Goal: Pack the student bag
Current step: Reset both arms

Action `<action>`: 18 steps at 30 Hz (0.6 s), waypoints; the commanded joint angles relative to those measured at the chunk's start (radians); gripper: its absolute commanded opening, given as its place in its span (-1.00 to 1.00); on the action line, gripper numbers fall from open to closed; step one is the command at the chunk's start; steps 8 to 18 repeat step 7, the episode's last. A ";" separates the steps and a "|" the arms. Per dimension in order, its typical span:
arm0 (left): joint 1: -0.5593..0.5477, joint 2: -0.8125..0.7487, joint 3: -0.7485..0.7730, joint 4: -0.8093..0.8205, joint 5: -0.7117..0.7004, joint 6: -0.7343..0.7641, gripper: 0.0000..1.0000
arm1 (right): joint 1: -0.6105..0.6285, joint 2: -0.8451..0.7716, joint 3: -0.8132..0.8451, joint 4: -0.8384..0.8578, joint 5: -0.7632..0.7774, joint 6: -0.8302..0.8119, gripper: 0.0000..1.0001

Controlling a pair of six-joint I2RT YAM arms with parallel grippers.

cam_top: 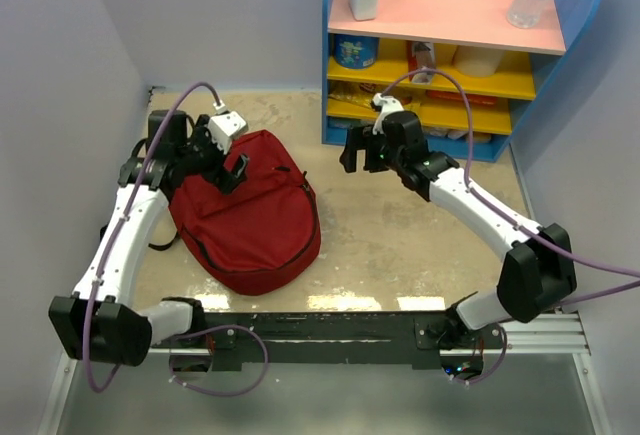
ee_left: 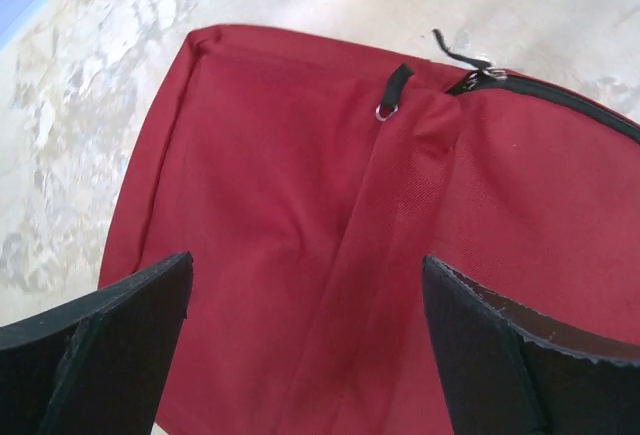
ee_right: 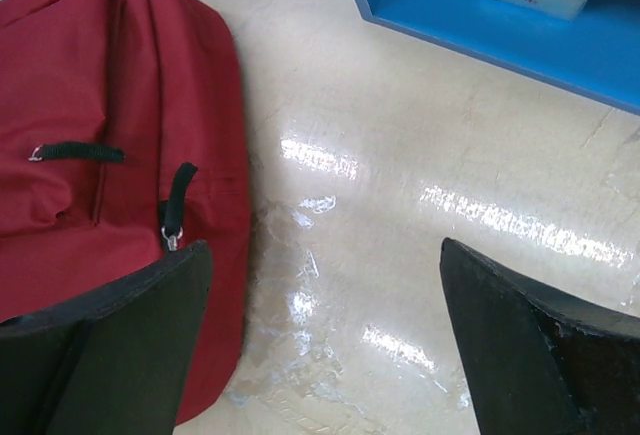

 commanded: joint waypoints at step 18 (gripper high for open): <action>0.088 -0.067 -0.069 0.162 -0.118 -0.140 1.00 | -0.001 -0.106 -0.094 0.050 0.014 0.005 0.97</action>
